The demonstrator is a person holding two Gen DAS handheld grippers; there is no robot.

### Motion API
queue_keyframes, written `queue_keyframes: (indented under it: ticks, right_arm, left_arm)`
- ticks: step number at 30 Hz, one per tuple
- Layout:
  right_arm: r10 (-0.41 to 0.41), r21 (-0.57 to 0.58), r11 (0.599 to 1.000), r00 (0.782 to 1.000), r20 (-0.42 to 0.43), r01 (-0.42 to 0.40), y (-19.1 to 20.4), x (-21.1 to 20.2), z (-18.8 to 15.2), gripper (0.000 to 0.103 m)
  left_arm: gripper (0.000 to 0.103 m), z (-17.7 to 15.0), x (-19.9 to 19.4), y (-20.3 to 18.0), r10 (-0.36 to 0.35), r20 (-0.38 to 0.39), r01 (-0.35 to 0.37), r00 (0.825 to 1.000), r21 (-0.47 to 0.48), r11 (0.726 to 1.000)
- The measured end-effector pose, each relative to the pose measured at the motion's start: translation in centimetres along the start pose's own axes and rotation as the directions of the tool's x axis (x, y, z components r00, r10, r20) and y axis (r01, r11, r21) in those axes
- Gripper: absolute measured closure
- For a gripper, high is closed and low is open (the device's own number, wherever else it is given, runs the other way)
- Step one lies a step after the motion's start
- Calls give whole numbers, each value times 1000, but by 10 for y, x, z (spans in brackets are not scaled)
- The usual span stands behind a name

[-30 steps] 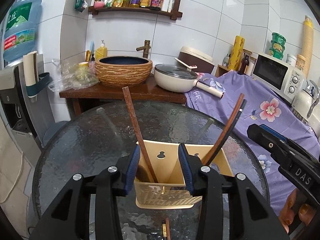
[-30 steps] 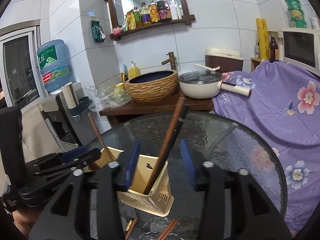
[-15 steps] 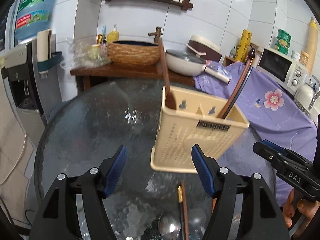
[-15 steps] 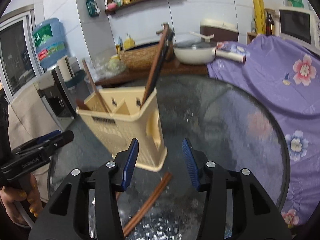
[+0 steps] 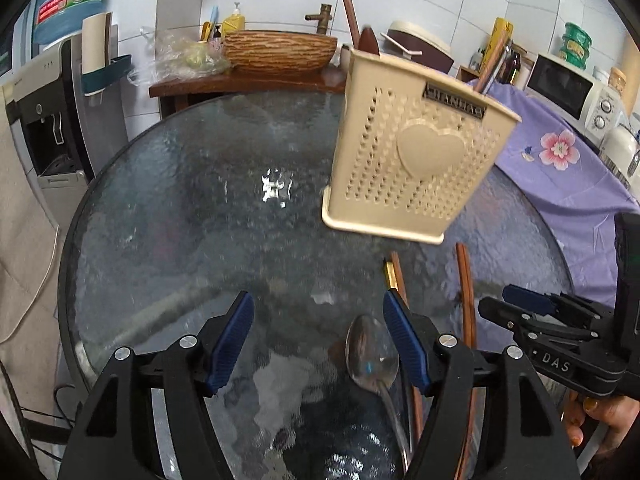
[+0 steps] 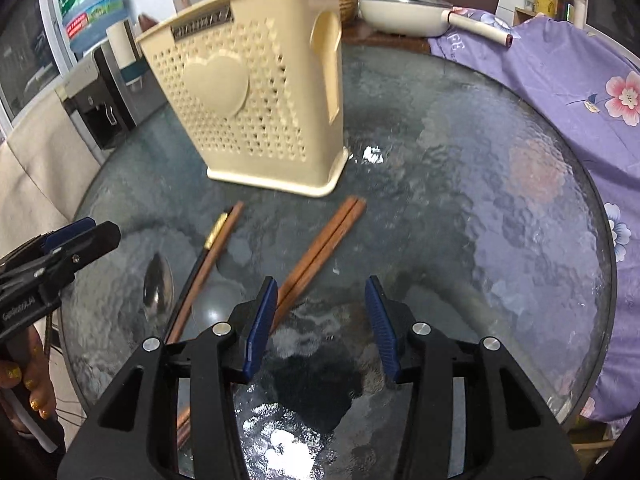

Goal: Organize utensils
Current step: 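Move both tools back down toward the utensils lying on the table, then grasp the metal spoon with the left gripper while right grasps a wooden chopstick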

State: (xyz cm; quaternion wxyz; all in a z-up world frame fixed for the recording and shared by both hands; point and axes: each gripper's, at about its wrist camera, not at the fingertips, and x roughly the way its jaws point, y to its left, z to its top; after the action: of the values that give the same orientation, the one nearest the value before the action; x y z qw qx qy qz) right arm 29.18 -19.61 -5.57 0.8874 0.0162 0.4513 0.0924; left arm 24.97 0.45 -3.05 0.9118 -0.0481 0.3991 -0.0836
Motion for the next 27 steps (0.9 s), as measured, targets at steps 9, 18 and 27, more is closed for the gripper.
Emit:
queue_keyframes:
  ticks: [9,18,27]
  right_arm:
    - [-12,-25,1000,1000,-19,11,10,5,-6,58]
    - [-56,-52,997,997,-53,54,-1,-2,-4,58]
    - [40,78,996,998,-54,-35,-25,-2,2,60]
  left_arm:
    - [37,-19,7,-3,-16,-40,16,999,-13,1000]
    - [37,-28,8,0,-17,-60,16,998,-10,1000]
    - [38,-30,5,-4,-10,-65,10,998,-2,1000]
